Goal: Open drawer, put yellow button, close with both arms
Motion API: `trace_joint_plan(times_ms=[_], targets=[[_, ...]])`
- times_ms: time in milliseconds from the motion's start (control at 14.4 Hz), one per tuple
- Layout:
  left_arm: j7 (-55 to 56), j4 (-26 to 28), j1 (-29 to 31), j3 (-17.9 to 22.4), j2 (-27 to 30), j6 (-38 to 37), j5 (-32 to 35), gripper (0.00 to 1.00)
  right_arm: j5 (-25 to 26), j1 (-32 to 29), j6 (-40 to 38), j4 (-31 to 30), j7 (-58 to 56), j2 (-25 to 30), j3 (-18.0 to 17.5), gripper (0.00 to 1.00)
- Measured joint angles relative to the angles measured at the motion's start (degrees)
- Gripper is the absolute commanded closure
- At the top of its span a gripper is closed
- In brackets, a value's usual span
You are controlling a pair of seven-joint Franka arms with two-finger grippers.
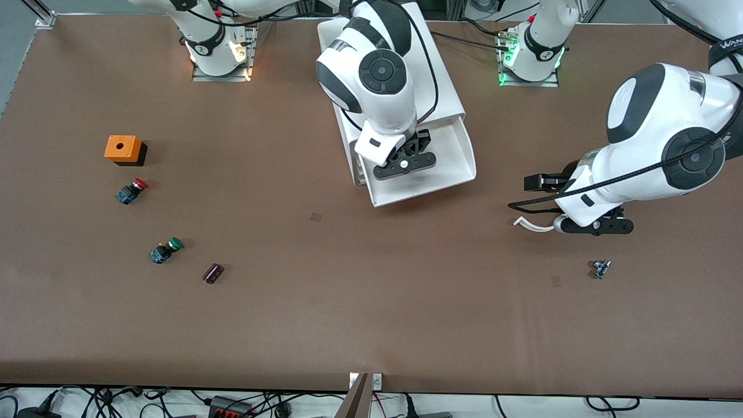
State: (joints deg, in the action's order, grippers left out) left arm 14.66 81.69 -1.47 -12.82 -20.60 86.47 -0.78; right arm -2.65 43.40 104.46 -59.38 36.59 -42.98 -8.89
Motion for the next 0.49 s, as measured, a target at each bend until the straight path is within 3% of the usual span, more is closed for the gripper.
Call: trace_joint_plan(times_ms=[209, 279, 348, 488], targets=[[0.06, 1.32, 0.0, 0.0, 0.9, 0.65, 0.0, 0.0, 0.0, 1.43, 0.86, 0.0, 2.12, -0.71, -0.02, 1.0], [0.09, 1.39, 0.0, 0.0, 0.96, 0.69, 0.0, 0.0, 0.0, 1.69, 0.92, 0.01, 2.38, -0.73, -0.02, 0.53], [0.12, 1.45, 0.01, 0.0, 1.0, 0.73, 0.0, 0.0, 0.0, 1.75, 0.93, 0.05, 2.56, -0.73, -0.02, 0.01], [0.17, 1.68, 0.0, 0.0, 1.14, 0.84, -0.01, 0.0, 0.05, 1.58, 1.1, 0.19, 2.73, -0.73, 0.21, 0.0]])
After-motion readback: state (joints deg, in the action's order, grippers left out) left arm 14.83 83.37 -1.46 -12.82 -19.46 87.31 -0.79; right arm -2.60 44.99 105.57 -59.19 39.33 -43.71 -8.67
